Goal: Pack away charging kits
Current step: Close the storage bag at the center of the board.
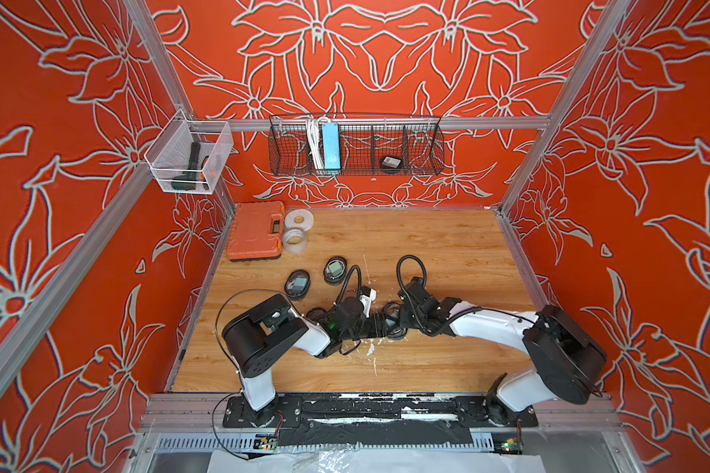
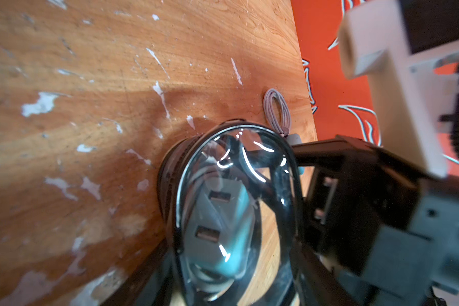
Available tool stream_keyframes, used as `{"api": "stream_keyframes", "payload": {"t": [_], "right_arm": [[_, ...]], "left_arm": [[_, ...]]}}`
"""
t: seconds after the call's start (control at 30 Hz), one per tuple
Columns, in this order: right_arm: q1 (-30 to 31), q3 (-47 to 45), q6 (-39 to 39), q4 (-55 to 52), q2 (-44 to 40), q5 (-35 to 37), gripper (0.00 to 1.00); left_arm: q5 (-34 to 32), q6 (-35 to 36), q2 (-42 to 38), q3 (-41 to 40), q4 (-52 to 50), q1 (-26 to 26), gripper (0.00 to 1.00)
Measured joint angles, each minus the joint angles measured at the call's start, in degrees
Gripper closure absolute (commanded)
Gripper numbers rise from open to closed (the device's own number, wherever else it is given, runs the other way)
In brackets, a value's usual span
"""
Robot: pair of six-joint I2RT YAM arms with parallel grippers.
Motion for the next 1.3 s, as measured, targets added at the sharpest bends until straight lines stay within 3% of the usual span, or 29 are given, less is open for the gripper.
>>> {"api": "stream_keyframes", "payload": {"t": [0.43,0.67,0.83,1.03,1.3], "right_arm": [[0.2,-3.0,0.2,2.4,-5.9,-1.1,1.0],[-0.8,-4.3,-0.2,1.5,-8.1,-0.2,0.82],[-2.1,-4.3,-1.0,0.8,-10.0,-0.1,0.67],[-2.7,-4.3,-1.6,-1.7,-11.1,0.6,0.67],[-2.7,-4.3,-3.1,-2.9,-15.8,0.3,0.61]], "left_arm": [[-0.9,0.9,-0.4,-0.1,-0.7,-0.5,0.36],[-0.2,0.9,-0.3,-0.1,-0.7,-0.7,0.35],[0.9,1.1,-0.1,0.2,-0.5,-1.0,0.27],[1.5,1.8,-0.6,0.8,-1.3,-1.2,0.21],[-0.9,2.6,-6.1,-0.4,-4.7,-1.3,0.23]]}}
